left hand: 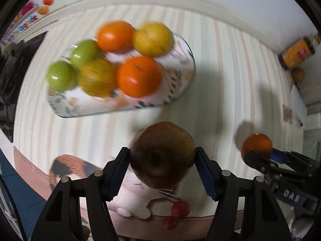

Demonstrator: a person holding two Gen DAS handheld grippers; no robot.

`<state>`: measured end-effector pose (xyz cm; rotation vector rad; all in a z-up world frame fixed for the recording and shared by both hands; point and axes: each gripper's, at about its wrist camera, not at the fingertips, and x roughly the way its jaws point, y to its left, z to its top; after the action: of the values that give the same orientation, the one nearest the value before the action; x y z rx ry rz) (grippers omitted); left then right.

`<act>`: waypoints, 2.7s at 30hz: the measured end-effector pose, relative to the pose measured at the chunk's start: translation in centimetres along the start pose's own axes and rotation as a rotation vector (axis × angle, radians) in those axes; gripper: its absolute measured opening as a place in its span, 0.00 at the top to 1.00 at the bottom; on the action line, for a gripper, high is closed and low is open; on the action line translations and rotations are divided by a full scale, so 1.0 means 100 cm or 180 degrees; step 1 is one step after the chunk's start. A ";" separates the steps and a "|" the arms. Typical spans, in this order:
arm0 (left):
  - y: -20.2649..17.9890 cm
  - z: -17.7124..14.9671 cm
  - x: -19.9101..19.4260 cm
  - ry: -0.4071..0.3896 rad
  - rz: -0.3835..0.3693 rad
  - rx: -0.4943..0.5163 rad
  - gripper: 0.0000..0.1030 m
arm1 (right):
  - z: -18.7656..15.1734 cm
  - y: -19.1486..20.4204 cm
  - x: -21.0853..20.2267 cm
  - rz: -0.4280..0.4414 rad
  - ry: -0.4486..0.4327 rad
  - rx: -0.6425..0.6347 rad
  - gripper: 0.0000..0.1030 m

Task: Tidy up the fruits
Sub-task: 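Carry the mandarin and red apple onto the plate and open both grippers, then lift both grippers away from the plate toward the cat mat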

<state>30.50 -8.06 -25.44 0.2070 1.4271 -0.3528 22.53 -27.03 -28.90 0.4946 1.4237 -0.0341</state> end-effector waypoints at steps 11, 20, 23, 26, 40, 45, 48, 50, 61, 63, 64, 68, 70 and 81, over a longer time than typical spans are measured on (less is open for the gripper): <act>0.104 0.038 -0.063 -0.0428 0.0253 -0.0457 0.38 | 0.094 0.071 -0.006 0.0130 -0.0165 -0.0211 0.44; 0.155 0.063 -0.020 -0.0151 0.0272 -0.0751 0.38 | 0.127 0.094 0.026 -0.0160 -0.0045 -0.0351 0.44; 0.158 0.065 -0.006 -0.0022 0.0196 -0.0811 0.38 | 0.129 0.097 0.035 -0.0159 0.0007 -0.0354 0.44; 0.160 0.067 0.006 0.0066 0.0131 -0.0858 0.38 | 0.131 0.099 0.043 -0.0158 0.0051 -0.0346 0.43; 0.152 0.068 0.023 0.0233 0.0012 -0.0961 0.37 | 0.134 0.095 0.054 -0.0018 0.0178 -0.0264 0.40; 0.150 0.066 0.019 0.0212 -0.0090 -0.1059 0.37 | 0.134 0.094 0.048 0.0024 0.0149 -0.0245 0.25; 0.151 0.065 0.015 0.0197 -0.0103 -0.1067 0.34 | 0.133 0.094 0.042 0.0027 0.0120 -0.0240 0.25; 0.149 0.063 0.012 0.0167 -0.0078 -0.1053 0.30 | 0.131 0.094 0.037 0.0021 0.0091 -0.0262 0.25; 0.140 0.031 -0.012 0.0007 0.0256 -0.1029 0.20 | 0.101 0.101 0.004 -0.0318 -0.0166 -0.0549 0.11; 0.137 0.024 -0.020 -0.0068 0.0337 -0.1029 0.20 | 0.092 0.103 -0.002 -0.0385 -0.0217 -0.0620 0.09; 0.135 0.020 -0.024 -0.0107 0.0368 -0.1028 0.20 | 0.086 0.105 -0.005 -0.0414 -0.0244 -0.0649 0.09; 0.124 0.003 -0.045 -0.0278 0.0511 -0.0972 0.20 | 0.067 0.109 -0.016 -0.0445 -0.0313 -0.0753 0.09; 0.117 -0.003 -0.052 -0.0347 0.0537 -0.0954 0.20 | 0.056 0.110 -0.024 -0.0434 -0.0360 -0.0819 0.09; 0.078 -0.054 -0.107 -0.0672 0.0510 -0.0915 0.20 | -0.009 0.113 -0.082 -0.0349 -0.0596 -0.1093 0.09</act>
<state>27.19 2.27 -16.13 0.0471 1.2268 -0.0343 23.85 -18.77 -17.72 0.1260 1.2390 0.0734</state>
